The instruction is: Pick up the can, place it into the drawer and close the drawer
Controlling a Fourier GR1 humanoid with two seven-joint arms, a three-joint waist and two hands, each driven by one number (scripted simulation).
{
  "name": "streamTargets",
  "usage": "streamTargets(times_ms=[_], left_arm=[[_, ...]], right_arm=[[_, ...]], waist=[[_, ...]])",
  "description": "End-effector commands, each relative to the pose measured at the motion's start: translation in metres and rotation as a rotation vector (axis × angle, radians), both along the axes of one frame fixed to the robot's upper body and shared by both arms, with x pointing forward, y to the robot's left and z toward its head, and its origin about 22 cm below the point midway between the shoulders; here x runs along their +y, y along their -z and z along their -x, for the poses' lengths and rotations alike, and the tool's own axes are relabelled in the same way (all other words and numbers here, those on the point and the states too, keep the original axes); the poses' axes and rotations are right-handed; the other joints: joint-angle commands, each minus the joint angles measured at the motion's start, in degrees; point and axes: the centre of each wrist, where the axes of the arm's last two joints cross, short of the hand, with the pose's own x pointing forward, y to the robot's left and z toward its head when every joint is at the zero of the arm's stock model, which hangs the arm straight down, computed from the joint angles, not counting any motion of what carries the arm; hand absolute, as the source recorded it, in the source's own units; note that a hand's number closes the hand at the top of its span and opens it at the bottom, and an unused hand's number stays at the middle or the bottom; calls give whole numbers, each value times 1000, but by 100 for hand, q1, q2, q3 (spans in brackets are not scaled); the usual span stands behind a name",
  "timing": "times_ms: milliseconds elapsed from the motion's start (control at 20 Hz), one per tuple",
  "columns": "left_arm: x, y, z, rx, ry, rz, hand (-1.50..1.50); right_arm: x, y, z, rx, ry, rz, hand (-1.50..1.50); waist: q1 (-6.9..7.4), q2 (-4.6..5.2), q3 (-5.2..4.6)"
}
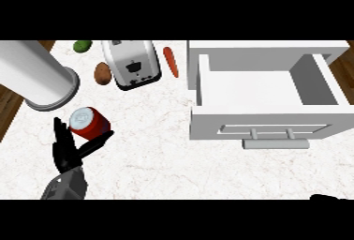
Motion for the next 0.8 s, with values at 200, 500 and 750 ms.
streamTargets(times_ms=[200,500,750], left_arm=[[3,6,-10,-20,13,13,-150],[16,17,-16,-26,50,-1,-150],[23,18,-12,-33,157,43,-150]], right_arm=[[-9,6,-1,10,-9,13,-150],[1,-12,9,-6,-14,11,-150],[7,-21,-4,-9,-5,23,-150]], waist=[[7,-3,2],[-62,18,-6],[-48,23,-7]])
